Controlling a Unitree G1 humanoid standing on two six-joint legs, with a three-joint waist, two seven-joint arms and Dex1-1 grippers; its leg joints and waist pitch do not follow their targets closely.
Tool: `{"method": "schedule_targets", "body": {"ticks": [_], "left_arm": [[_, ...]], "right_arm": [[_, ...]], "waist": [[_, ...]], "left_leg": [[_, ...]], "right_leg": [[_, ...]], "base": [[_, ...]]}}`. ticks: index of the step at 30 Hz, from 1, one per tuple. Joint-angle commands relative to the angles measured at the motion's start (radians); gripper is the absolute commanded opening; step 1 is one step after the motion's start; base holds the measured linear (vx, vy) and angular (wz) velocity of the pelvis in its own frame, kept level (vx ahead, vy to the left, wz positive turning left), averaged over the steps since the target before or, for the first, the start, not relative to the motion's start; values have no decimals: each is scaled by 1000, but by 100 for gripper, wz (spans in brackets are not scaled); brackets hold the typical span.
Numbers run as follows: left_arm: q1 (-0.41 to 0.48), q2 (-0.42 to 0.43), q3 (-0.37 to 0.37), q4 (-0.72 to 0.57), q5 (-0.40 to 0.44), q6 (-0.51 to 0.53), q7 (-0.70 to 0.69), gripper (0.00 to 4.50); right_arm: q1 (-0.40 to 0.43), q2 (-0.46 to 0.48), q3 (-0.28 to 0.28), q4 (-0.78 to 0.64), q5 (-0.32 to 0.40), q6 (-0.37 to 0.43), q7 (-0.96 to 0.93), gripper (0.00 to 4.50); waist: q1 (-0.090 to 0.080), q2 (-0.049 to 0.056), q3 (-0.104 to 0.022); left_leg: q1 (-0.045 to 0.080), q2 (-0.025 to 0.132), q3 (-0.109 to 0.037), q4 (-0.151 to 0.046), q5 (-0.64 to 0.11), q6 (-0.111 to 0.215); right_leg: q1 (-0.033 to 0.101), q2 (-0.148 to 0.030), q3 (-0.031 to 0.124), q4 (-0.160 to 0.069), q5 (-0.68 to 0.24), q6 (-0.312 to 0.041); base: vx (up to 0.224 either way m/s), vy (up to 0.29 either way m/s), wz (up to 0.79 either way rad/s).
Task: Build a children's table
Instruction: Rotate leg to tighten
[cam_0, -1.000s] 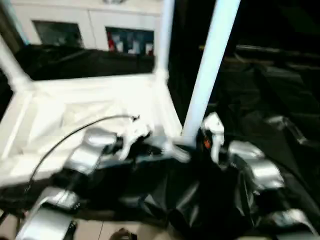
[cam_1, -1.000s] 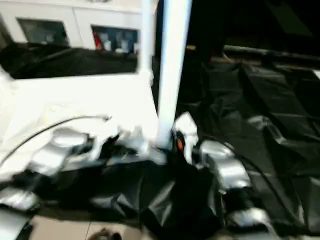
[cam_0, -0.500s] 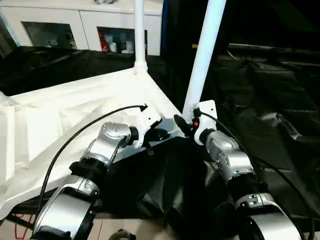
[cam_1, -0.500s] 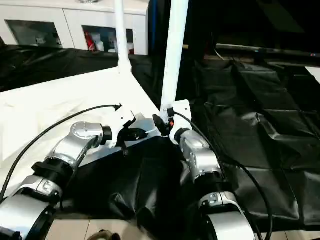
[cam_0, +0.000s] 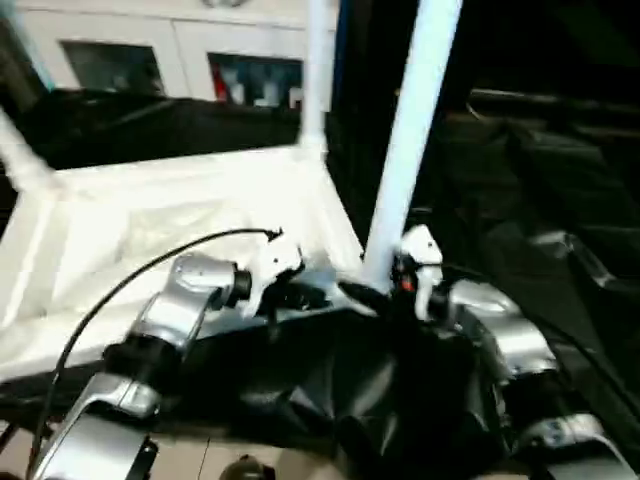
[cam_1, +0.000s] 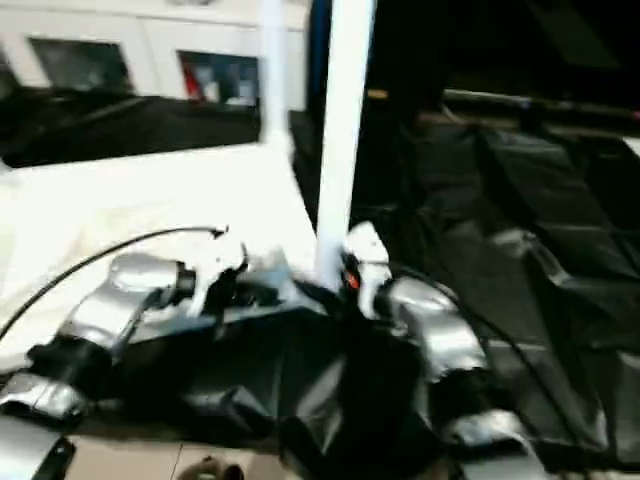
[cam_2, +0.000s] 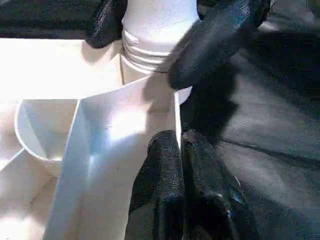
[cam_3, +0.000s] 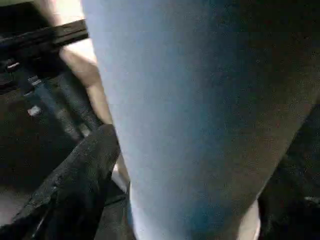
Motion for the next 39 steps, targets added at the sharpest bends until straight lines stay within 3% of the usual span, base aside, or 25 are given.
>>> {"method": "schedule_targets", "body": {"ticks": [1,5,6,15,20,22,25,30,33,36,39], "left_arm": [[-6,-14,-15,-71,-55,-18,-52,0],[13,15,-21,-118,-73,22,-107,0],[16,18,-23,-124,-75,28,-114,0],[26,26,-26,-135,-62,29,-108,0],[6,0,-16,-96,-39,22,-29,0],[-43,-41,5,-19,-3,34,94,0],[-91,-89,27,47,0,34,179,0],[-152,-155,41,131,19,24,315,0],[-185,-197,52,182,26,5,369,0],[-190,-203,54,190,23,-5,357,0],[-175,-194,45,176,10,-24,300,0]], "right_arm": [[15,-19,53,-59,22,20,98,374],[35,-60,72,-99,38,43,162,374],[36,-63,74,-102,40,45,167,350],[44,-51,87,-118,39,64,173,288],[36,-2,66,-68,-5,65,14,274],[0,74,23,27,-51,57,-198,269],[-37,145,-29,103,-41,65,-343,269],[-96,229,-79,189,-8,58,-462,268],[-143,281,-63,245,-49,2,-515,268],[-147,291,-60,244,-44,-11,-476,337],[-137,277,-56,216,-29,2,-418,350]], "waist": [[-1,-7,-68],[4,-9,-68],[4,-8,-68],[6,-8,-68],[0,-11,-66],[-13,-11,-65],[-24,-7,-66],[-28,-9,-72],[-29,-9,-73],[-26,-8,-72],[-28,-10,-71]], "left_leg": [[27,77,-34,-68,-193,36],[24,77,-34,-67,-170,46],[24,76,-34,-67,-170,48],[26,76,-35,-67,-176,35],[26,74,-36,-69,-184,26],[28,71,-38,-72,-200,4],[31,69,-42,-72,-225,-24],[27,67,-36,-68,-169,3],[24,66,-36,-66,-149,13],[24,68,-36,-66,-154,22],[25,69,-36,-66,-169,29]], "right_leg": [[37,-109,62,-81,-173,-206],[38,-108,61,-78,-154,-203],[36,-108,61,-78,-157,-202],[34,-107,61,-82,-184,-196],[32,-109,62,-84,-208,-192],[29,-109,62,-88,-240,-187],[29,-113,63,-92,-280,-184],[35,-109,64,-81,-143,-206],[36,-109,62,-77,-109,-213],[40,-111,62,-79,-106,-212],[40,-111,63,-81,-132,-209]], "base": [[0,0,0],[0,0,0],[0,0,0],[0,0,0],[0,0,0],[0,0,0],[0,0,0],[0,0,0],[0,0,0],[0,0,0],[0,0,0]]}}
